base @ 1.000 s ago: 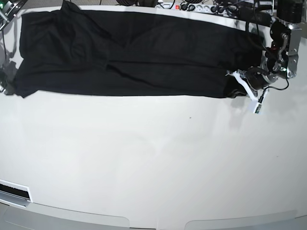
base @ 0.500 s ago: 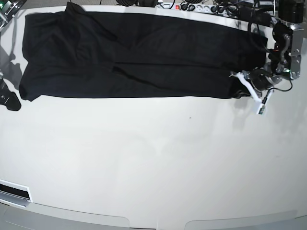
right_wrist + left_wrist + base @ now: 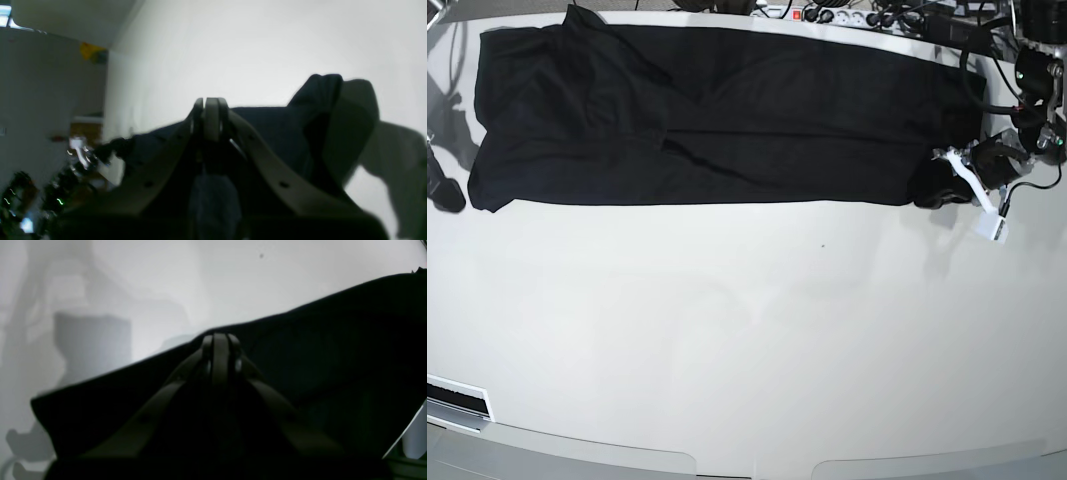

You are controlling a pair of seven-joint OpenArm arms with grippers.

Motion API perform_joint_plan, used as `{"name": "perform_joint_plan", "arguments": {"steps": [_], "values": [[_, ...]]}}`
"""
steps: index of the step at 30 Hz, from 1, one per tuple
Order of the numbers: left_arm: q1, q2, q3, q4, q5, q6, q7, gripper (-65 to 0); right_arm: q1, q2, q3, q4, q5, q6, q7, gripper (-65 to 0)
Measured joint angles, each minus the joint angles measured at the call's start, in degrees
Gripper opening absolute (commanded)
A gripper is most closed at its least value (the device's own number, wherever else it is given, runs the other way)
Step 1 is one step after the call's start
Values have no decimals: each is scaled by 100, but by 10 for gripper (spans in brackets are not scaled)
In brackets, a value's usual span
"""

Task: Layout the t-shirt on the table in an organized manner, then fold the t-shirt properly

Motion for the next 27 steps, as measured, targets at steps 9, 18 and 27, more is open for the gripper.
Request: {"name": "perform_joint_plan", "arguments": {"steps": [9, 18, 27], "values": [[-181, -15, -409, 0, -28, 557, 103, -369, -767, -42, -4, 2020, 66, 0, -26, -650], [-317, -11, -409, -2, 363, 1679, 474, -218, -918, -74, -4, 2133, 9, 0, -35, -650], [-234, 0, -927, 0, 94, 1038, 881, -218, -925, -74, -4, 2133, 2, 0, -48, -650]]}}
